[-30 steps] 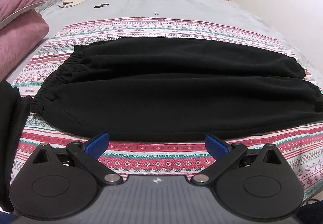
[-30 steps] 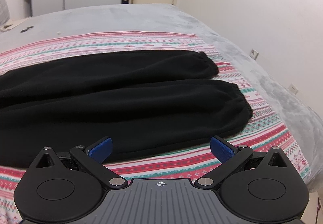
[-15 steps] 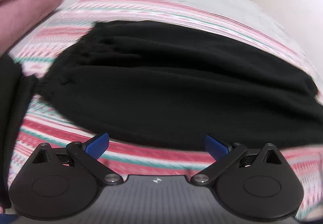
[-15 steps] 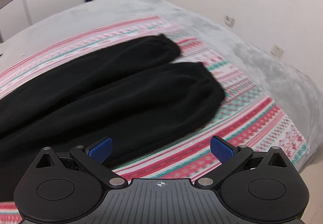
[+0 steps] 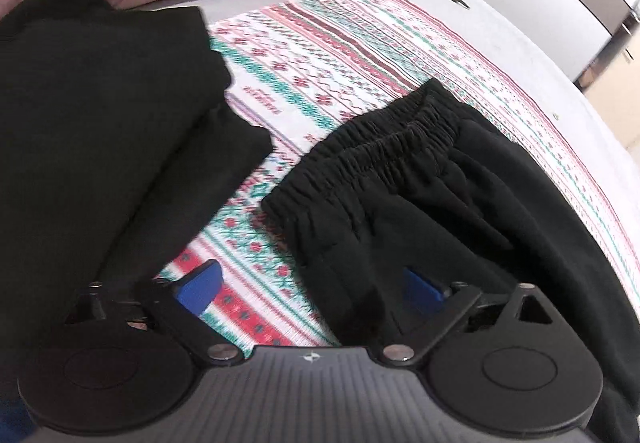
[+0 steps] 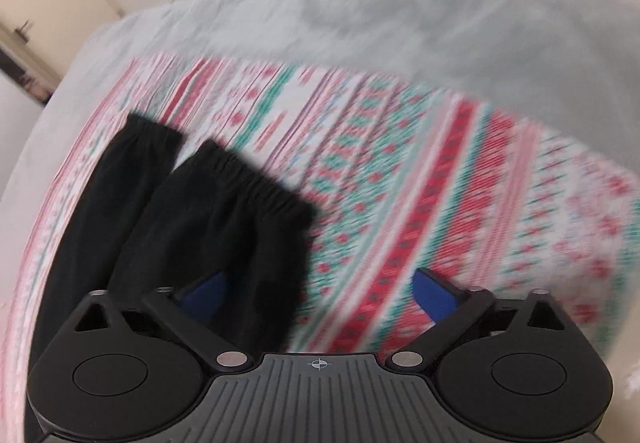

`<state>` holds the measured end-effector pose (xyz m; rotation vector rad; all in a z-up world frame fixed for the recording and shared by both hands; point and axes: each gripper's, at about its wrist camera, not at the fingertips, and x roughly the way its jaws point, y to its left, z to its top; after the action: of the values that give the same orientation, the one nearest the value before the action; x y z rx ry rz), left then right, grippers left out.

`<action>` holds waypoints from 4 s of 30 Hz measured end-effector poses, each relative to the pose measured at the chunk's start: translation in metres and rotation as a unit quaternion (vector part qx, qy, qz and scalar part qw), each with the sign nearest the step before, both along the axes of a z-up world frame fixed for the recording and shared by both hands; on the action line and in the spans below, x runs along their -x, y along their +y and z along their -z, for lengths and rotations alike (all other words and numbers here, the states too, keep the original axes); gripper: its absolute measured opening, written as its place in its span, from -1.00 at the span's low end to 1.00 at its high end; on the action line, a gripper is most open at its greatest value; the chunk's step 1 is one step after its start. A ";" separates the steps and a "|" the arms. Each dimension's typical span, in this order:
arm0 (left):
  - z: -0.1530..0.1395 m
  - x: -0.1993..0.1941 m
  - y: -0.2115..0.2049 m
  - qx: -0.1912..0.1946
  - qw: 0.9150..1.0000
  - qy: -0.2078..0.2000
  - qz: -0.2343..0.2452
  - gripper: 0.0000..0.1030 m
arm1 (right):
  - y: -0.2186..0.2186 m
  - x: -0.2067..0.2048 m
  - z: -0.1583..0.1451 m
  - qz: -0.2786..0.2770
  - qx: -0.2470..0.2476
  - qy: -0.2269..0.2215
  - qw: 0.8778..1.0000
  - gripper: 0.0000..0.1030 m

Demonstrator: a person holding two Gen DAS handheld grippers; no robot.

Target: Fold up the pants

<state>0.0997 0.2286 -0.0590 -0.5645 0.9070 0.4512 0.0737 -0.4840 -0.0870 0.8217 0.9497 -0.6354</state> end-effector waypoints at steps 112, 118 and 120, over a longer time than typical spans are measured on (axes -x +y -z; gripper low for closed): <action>0.020 -0.243 -0.024 -0.107 0.983 0.010 0.148 1.00 | 0.067 -0.253 -0.003 0.030 0.099 -0.071 0.992 0.53; 0.019 -0.237 -0.016 -0.166 0.976 -0.001 0.137 0.23 | 0.065 -0.274 0.000 0.005 0.188 -0.046 0.981 0.54; 0.018 -0.235 -0.004 -0.135 0.982 -0.015 0.130 0.19 | 0.061 -0.287 -0.002 -0.022 0.194 -0.038 0.980 0.53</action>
<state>0.3344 0.2244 -0.0770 -0.1995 0.8593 0.3204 0.3607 -0.4231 -0.0848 0.4717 0.7396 -0.7176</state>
